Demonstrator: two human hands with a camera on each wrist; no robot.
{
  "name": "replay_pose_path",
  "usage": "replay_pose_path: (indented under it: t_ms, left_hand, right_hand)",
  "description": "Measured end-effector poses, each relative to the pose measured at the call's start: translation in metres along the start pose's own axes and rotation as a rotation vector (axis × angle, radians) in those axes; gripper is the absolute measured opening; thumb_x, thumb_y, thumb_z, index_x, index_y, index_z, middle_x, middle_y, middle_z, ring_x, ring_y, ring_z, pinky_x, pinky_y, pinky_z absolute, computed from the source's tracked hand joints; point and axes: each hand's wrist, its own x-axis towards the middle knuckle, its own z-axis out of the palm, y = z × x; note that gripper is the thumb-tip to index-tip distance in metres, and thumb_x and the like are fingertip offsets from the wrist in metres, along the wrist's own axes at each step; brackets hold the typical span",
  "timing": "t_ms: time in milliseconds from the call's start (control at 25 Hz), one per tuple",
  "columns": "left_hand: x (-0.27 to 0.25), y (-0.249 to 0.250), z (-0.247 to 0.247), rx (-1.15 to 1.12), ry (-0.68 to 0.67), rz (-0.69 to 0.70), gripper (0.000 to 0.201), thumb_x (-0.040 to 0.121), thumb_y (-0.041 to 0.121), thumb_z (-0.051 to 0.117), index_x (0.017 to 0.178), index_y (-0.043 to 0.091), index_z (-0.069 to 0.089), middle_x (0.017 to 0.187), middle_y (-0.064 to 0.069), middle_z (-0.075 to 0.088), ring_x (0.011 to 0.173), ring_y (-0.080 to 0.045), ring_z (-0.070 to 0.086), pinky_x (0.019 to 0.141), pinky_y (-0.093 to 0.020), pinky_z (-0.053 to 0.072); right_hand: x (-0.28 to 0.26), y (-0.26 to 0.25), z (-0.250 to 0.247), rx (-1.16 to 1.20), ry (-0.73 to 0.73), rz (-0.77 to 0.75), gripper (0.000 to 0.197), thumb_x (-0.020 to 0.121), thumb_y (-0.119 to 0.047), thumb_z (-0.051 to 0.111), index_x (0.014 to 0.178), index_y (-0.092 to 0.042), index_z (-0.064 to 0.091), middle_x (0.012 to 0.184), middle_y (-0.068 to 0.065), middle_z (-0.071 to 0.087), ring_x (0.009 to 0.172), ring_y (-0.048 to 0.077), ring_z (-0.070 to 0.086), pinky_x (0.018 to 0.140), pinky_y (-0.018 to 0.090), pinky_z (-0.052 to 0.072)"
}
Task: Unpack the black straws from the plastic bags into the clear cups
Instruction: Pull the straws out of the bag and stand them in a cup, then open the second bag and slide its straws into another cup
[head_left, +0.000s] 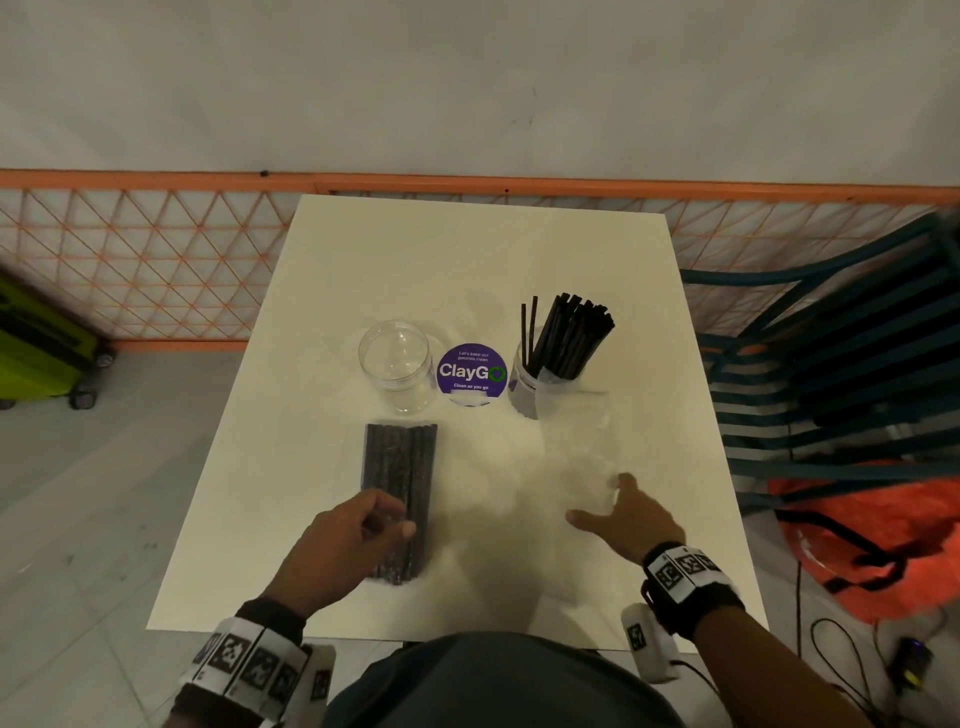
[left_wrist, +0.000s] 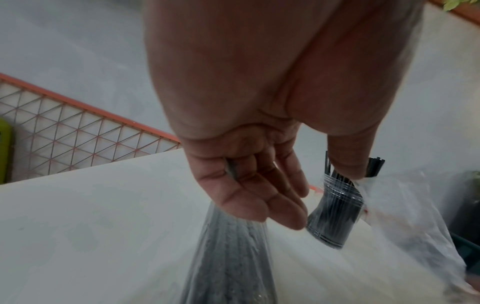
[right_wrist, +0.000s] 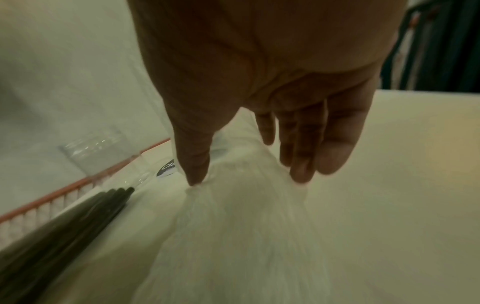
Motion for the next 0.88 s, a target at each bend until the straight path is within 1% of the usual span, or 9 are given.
replay_pose_path:
  t_ms: [80, 240, 320, 400, 480, 680, 720, 800, 880]
  left_hand:
    - [0.001, -0.004, -0.007, -0.008, 0.026, -0.003, 0.022, 0.088, 0.050, 0.065, 0.103, 0.034, 0.064, 0.092, 0.009, 0.072, 0.083, -0.007, 0.068, 0.073, -0.025, 0.054]
    - [0.005, -0.017, -0.023, -0.013, 0.040, -0.033, 0.023, 0.087, 0.053, 0.064, 0.102, 0.036, 0.063, 0.092, 0.007, 0.073, 0.084, -0.010, 0.069, 0.079, -0.035, 0.057]
    - [0.007, -0.023, -0.028, -0.008, 0.033, -0.040, 0.023, 0.088, 0.053, 0.064, 0.103, 0.036, 0.063, 0.093, 0.007, 0.073, 0.085, -0.010, 0.069, 0.077, -0.034, 0.056]
    - [0.010, -0.026, -0.031, -0.002, 0.029, -0.041, 0.024, 0.089, 0.050, 0.065, 0.105, 0.033, 0.062, 0.093, 0.008, 0.072, 0.085, -0.009, 0.068, 0.074, -0.029, 0.053]
    - [0.013, -0.033, -0.032, 0.074, 0.000, -0.012, 0.023, 0.090, 0.045, 0.065, 0.108, 0.032, 0.060, 0.097, 0.010, 0.071, 0.082, -0.007, 0.066, 0.073, -0.026, 0.050]
    - [0.018, -0.056, -0.031, 0.455, -0.093, 0.192, 0.047, 0.090, 0.016, 0.059, 0.131, 0.035, 0.049, 0.133, 0.002, 0.055, 0.085, -0.016, 0.064, 0.064, -0.019, 0.049]
    - [0.017, -0.059, -0.029, 0.517, -0.105, 0.253, 0.056, 0.087, 0.012, 0.059, 0.136, 0.035, 0.047, 0.140, -0.002, 0.050, 0.092, -0.020, 0.063, 0.068, -0.021, 0.050]
    - [0.015, -0.067, -0.019, 0.748, -0.097, 0.448, 0.070, 0.084, 0.011, 0.062, 0.145, 0.037, 0.040, 0.152, -0.014, 0.042, 0.119, -0.034, 0.057, 0.093, -0.039, 0.053]
    - [0.016, -0.076, -0.005, 0.961, -0.089, 0.640, 0.077, 0.084, 0.019, 0.067, 0.150, 0.039, 0.032, 0.155, -0.022, 0.038, 0.132, -0.043, 0.049, 0.105, -0.056, 0.046]
  right_hand:
    - [-0.006, 0.001, -0.003, -0.061, 0.253, -0.127, 0.081, 0.070, -0.054, 0.076, 0.133, -0.026, 0.034, 0.126, 0.003, 0.048, 0.107, 0.029, 0.058, 0.074, 0.037, 0.049]
    - [-0.014, -0.007, 0.007, -0.191, 0.499, -0.444, 0.056, 0.081, -0.022, 0.071, 0.126, -0.035, 0.040, 0.125, 0.003, 0.045, 0.074, 0.023, 0.060, 0.051, 0.034, 0.052]
    - [-0.007, -0.011, 0.022, -0.409, 0.367, -0.460, 0.053, 0.089, -0.023, 0.059, 0.134, -0.041, 0.039, 0.135, 0.001, 0.042, 0.091, 0.024, 0.061, 0.055, 0.035, 0.054]
    - [0.004, -0.011, 0.030, -0.538, 0.117, -0.358, 0.051, 0.097, -0.026, 0.044, 0.144, -0.041, 0.031, 0.148, -0.004, 0.036, 0.119, 0.025, 0.050, 0.078, 0.040, 0.055]
    - [0.008, -0.017, 0.033, -0.532, 0.038, -0.261, 0.049, 0.098, -0.028, 0.039, 0.146, -0.036, 0.033, 0.149, -0.002, 0.038, 0.127, 0.027, 0.043, 0.091, 0.044, 0.051]
    - [-0.019, -0.049, 0.027, -0.372, 0.360, -0.337, 0.040, 0.085, -0.025, 0.061, 0.124, -0.026, 0.059, 0.128, 0.003, 0.052, 0.109, 0.028, 0.052, 0.078, 0.041, 0.051]
    - [-0.028, -0.057, 0.027, -0.309, 0.375, -0.382, 0.033, 0.085, -0.024, 0.061, 0.117, -0.027, 0.062, 0.122, -0.001, 0.053, 0.105, 0.024, 0.053, 0.073, 0.039, 0.052]
    - [-0.046, -0.073, 0.027, -0.201, 0.313, -0.463, 0.020, 0.088, -0.027, 0.059, 0.106, -0.033, 0.062, 0.114, -0.011, 0.052, 0.095, 0.012, 0.057, 0.069, 0.033, 0.051]
    - [-0.061, -0.087, 0.034, -0.149, 0.213, -0.507, 0.013, 0.090, -0.031, 0.057, 0.100, -0.038, 0.060, 0.106, -0.019, 0.051, 0.081, 0.004, 0.060, 0.067, 0.029, 0.049]
